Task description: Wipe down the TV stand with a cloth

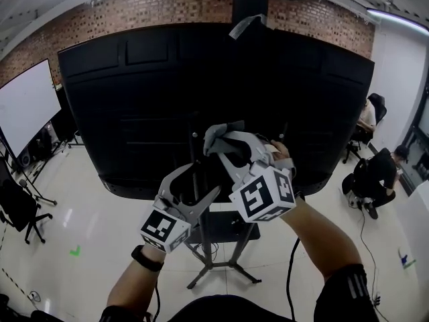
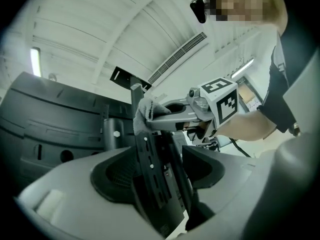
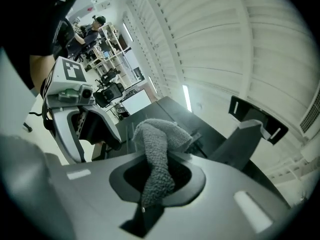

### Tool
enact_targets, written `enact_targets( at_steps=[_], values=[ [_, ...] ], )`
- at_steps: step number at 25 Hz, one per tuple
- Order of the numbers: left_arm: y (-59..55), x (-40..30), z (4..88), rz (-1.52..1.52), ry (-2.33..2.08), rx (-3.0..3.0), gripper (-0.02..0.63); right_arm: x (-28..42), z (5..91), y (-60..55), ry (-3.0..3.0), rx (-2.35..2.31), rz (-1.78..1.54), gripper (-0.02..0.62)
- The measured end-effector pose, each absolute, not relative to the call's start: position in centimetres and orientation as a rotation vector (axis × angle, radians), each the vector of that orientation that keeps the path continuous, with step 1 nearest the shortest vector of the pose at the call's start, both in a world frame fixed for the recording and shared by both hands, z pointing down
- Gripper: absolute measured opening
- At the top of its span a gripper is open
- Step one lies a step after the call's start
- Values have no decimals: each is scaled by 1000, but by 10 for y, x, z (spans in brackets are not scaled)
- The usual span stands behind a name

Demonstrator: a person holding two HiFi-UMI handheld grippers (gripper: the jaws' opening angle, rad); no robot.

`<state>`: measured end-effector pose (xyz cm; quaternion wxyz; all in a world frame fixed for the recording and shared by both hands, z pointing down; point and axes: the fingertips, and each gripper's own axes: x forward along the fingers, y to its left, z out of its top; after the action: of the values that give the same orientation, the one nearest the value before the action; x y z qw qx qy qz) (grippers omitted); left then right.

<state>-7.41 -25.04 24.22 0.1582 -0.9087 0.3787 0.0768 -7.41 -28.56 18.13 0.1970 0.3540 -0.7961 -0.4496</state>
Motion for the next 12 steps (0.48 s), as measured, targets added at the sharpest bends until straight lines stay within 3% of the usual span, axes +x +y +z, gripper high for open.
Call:
enact_targets(
  at_steps=[12],
  values=[
    [-266,-211,258,195,1241,-2533,310,-236,198,-313,-2115,877,-1267,40]
  ],
)
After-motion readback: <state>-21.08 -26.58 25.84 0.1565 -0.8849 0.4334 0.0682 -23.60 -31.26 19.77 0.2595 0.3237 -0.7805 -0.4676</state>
